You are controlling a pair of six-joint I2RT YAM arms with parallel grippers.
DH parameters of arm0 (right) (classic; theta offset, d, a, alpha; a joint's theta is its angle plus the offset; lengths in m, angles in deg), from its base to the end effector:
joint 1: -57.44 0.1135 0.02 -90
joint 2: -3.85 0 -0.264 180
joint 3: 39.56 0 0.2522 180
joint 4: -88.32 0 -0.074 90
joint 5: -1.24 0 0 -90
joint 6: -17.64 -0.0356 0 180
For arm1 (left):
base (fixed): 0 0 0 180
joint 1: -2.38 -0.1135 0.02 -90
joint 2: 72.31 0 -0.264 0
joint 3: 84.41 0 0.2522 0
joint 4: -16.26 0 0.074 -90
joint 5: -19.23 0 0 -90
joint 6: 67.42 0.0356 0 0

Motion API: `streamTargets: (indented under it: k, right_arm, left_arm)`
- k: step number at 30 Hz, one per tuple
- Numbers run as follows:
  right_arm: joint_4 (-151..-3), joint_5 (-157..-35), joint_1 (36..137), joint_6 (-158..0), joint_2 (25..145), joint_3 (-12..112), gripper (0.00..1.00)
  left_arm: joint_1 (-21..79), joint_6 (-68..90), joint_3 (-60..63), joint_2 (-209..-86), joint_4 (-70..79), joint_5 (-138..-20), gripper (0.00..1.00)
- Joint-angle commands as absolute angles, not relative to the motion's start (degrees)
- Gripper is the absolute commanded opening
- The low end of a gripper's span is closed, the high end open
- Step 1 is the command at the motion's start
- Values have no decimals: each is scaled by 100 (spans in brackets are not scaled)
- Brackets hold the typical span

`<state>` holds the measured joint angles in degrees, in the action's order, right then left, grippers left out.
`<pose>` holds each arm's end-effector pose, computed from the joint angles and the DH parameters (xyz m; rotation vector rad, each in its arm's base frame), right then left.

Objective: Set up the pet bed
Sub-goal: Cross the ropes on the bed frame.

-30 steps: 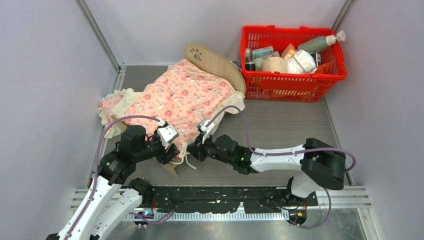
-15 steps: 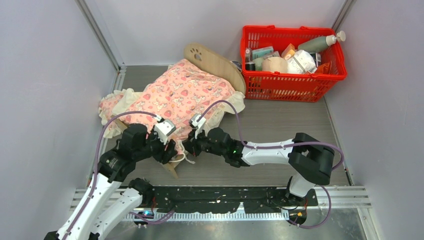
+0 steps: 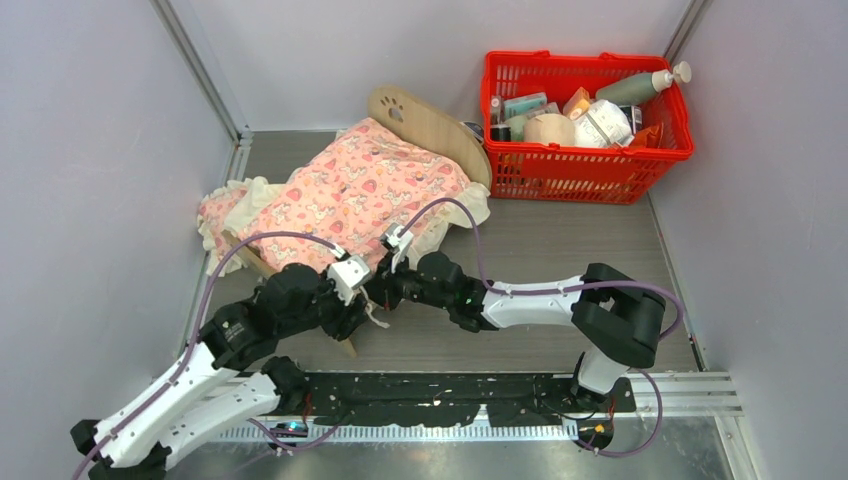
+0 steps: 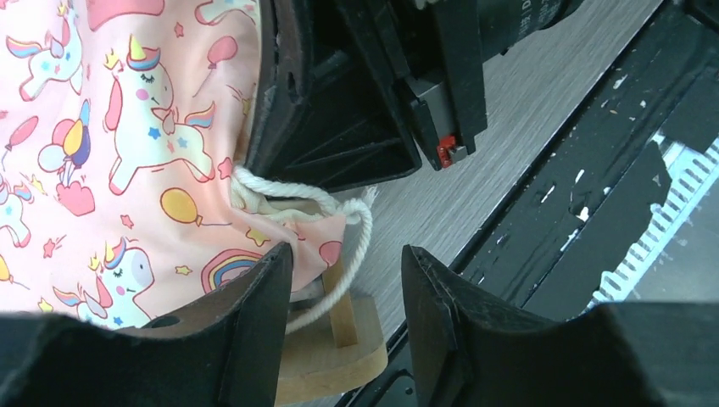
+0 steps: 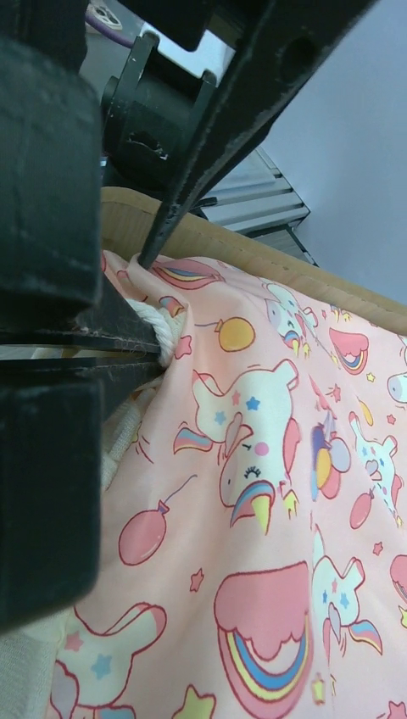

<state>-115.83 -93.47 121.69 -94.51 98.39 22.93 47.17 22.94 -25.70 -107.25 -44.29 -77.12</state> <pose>0.1551 0.3283 0.2278 -0.7291 1.7093 1.1627 0.0838 -0.0887 0.3009 0.9269 2.0657 -0.5449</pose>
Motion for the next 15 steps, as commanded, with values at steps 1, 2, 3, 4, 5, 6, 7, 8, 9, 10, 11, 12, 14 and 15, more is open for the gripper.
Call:
streamTargets:
  k: [1, 2, 3, 4, 5, 6, 7, 8, 9, 10, 11, 12, 14, 15]
  right_arm:
    - [-12064, -9411, 12127, -9589, 9834, 2331, 5]
    - [-12064, -9411, 12123, -9593, 9827, 2323, 5]
    - [-12068, -9418, 12124, -9597, 9821, 2313, 5]
    - [-12076, -9415, 12125, -9604, 9815, 2310, 5]
    - [-12078, -9424, 12121, -9611, 9815, 2303, 5]
    - [-12080, -9426, 12119, -9614, 9807, 2300, 5]
    - [-12090, -9437, 12110, -9616, 9807, 2294, 5]
    - [-12094, -9437, 12109, -9626, 9805, 2292, 5]
    - [-12113, -9440, 12104, -9626, 9806, 2279, 5]
    - [-12128, -9444, 12101, -9642, 9811, 2266, 5]
    - [-12156, -9462, 12088, -9656, 9815, 2253, 5]
    - [-12163, -9472, 12085, -9672, 9811, 2253, 5]
    - [-12178, -9480, 12067, -9692, 9813, 2240, 5]
    - [-12182, -9485, 12060, -9694, 9811, 2239, 5]
  left_arm:
    - [5680, 1353, -2595, -10922, -4070, -6087, 52]
    - [5868, 1280, -2552, -11041, -4119, -5710, 52]
    - [6011, 1215, -2509, -11164, -4163, -5459, 52]
    - [6155, 1143, -2452, -11323, -4226, -5200, 52]
    - [6279, 1025, -2393, -11464, -4302, -4931, 52]
    - [6396, 916, -2309, -11616, -4416, -4674, 52]
    - [6524, 826, -2207, -11731, -4529, -4386, 50]
    - [6669, 666, -2099, -11815, -4663, -4041, 48]
    - [6806, 519, -2008, -11852, -4752, -3770, 48]
    - [6933, 425, -1962, -11843, -4772, -3559, 47]
    - [7039, 326, -1935, -11786, -4735, -3420, 48]
    - [7100, 272, -1945, -11711, -4609, -3408, 47]
    - [7208, 184, -2060, -11508, -4273, -3552, 47]
    - [7267, 134, -2138, -11432, -4134, -3643, 46]
